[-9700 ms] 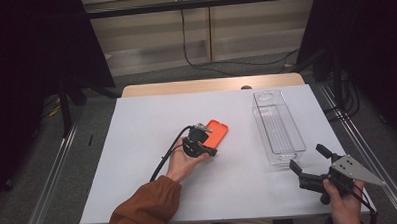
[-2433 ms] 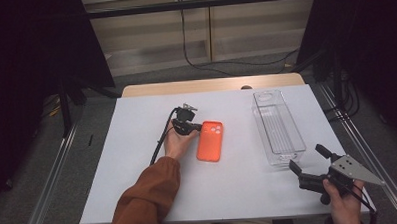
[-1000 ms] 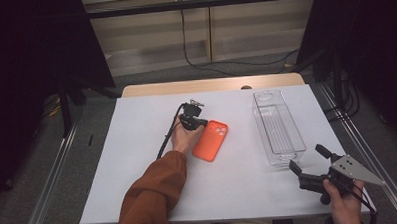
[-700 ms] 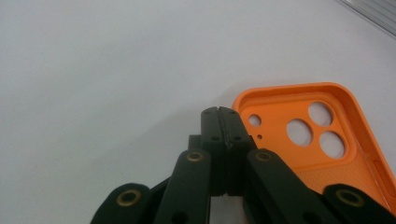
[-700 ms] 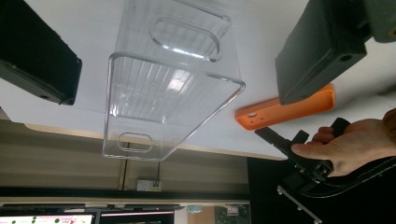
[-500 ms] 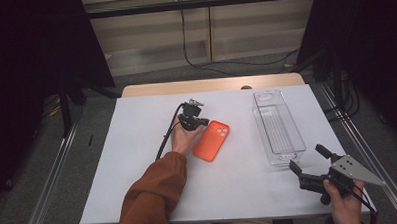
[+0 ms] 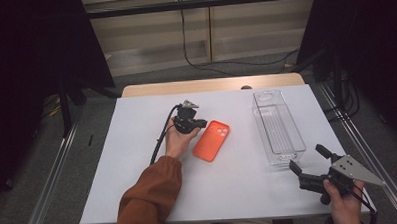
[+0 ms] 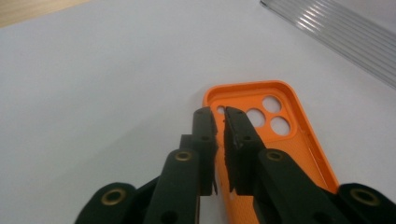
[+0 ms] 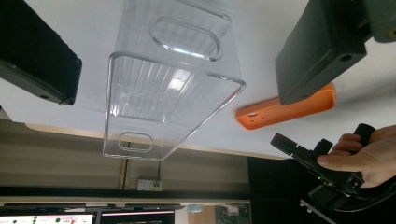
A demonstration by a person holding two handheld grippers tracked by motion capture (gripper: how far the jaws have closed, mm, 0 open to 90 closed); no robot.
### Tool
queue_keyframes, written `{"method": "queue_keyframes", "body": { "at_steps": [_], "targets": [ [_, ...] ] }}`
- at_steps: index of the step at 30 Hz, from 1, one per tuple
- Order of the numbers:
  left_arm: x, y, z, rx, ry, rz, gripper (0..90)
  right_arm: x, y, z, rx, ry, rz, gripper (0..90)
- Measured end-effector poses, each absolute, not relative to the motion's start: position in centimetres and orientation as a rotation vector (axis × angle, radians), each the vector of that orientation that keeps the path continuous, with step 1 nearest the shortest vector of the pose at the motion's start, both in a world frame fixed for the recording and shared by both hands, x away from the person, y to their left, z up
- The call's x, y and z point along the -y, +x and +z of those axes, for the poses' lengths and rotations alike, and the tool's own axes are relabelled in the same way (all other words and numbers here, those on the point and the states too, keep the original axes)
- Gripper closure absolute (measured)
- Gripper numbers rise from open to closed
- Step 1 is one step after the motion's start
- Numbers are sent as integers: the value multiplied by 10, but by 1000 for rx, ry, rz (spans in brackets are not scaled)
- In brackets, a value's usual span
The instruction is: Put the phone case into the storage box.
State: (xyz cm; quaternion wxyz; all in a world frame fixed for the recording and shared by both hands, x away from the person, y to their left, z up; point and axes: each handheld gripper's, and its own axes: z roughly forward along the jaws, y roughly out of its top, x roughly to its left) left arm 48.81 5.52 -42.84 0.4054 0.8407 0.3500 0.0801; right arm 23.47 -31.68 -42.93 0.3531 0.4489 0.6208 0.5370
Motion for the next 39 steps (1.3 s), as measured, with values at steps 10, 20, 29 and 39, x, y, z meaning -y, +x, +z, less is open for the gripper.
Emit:
{"method": "queue_keyframes", "body": {
  "at_steps": [10, 20, 29, 39],
  "targets": [
    [-67, 476, -421, -876, 2114, 247, 709, 317, 235, -429, -1606, 1159, 1390, 0],
    [-71, 466, -415, -885, 2082, 261, 601, 317, 235, -429, -1605, 1161, 1387, 0],
    [-76, 454, -407, -898, 2073, 299, 354, 316, 235, -429, -1604, 1161, 1385, 0],
    [-78, 447, -406, -883, 2056, 320, 153, 316, 235, -429, -1603, 1162, 1385, 0]
  ]
}}
